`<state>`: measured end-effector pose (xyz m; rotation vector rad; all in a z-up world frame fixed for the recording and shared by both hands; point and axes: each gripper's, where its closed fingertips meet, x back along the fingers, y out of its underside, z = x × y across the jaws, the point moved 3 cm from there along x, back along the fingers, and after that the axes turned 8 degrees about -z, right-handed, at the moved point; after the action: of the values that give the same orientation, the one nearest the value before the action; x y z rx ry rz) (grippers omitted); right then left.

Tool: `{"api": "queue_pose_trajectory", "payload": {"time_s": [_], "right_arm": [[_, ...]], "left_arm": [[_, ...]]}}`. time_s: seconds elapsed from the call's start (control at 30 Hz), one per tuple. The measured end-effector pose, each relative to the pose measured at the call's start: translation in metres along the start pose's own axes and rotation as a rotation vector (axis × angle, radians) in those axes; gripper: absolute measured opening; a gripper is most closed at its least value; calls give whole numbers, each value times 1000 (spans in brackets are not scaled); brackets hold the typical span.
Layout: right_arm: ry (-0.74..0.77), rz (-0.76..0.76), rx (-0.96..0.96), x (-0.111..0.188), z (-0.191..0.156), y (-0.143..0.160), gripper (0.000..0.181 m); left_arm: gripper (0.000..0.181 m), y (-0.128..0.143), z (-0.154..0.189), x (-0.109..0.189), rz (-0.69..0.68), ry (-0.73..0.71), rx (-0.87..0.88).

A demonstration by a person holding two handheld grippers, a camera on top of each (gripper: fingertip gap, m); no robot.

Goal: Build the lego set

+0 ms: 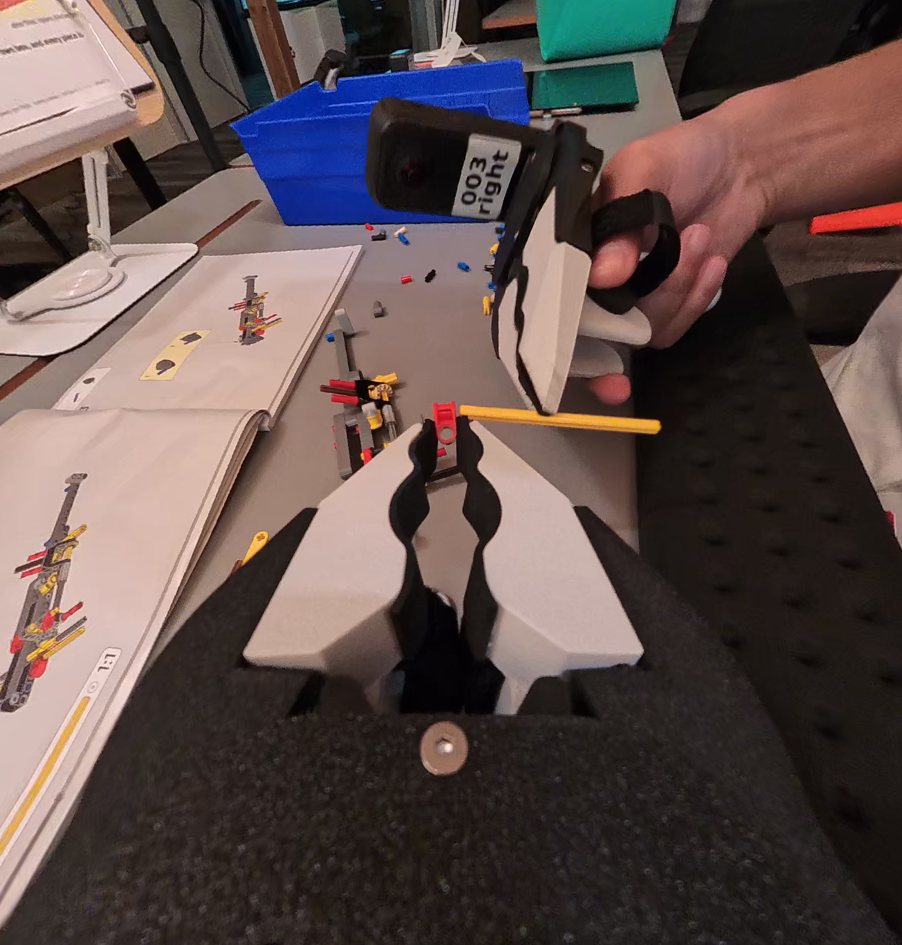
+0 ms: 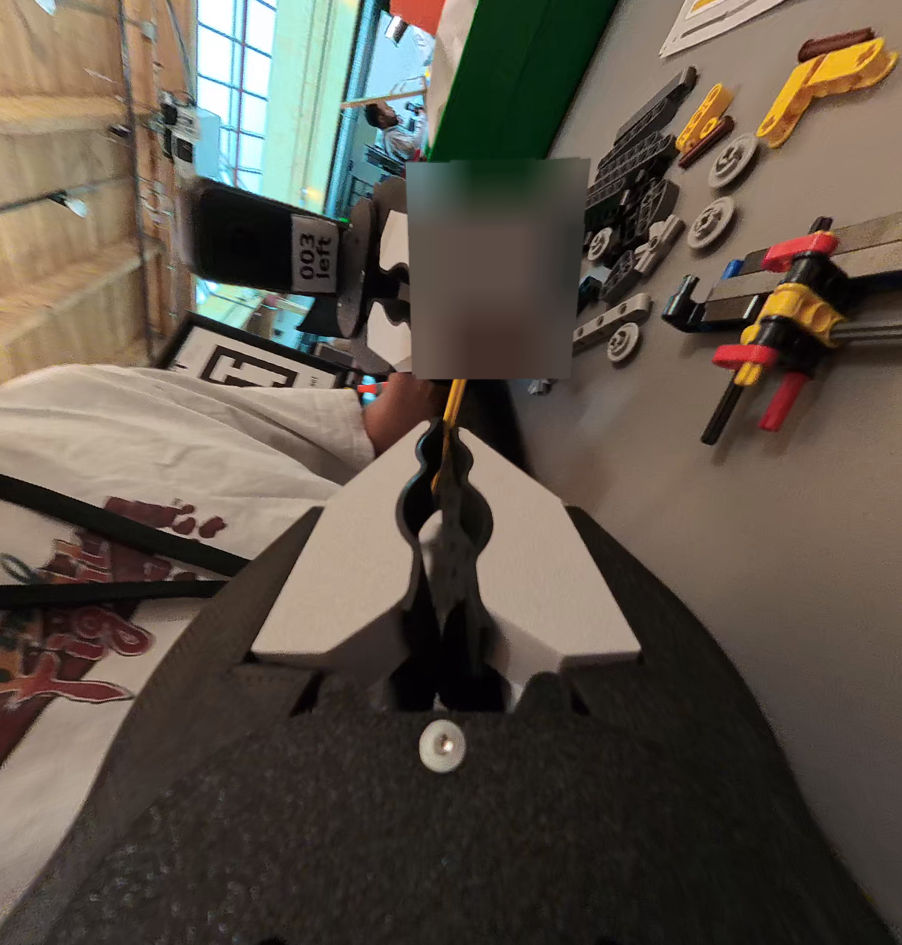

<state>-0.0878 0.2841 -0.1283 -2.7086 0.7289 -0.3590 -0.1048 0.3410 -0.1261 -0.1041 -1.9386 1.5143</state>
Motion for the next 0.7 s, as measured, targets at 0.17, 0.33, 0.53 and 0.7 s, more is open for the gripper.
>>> {"api": "queue_pose_trajectory", "payload": {"time_s": [0.17,0.33,0.53,0.7], "right_arm": [[-82,-42,-62,3,-6,-8,1],[18,-153,-4,6,2,-2,1],[671,-472,409,28,57,21,1],[788,-466,461,31,63,17,1]], "left_arm": [[6,-3,-3,3,16,-16,10],[6,-1,-7,4,18,-34,49],[6,-15,-20,14,154,65,308],[6,-29,-21,23,287,218,484]]}}
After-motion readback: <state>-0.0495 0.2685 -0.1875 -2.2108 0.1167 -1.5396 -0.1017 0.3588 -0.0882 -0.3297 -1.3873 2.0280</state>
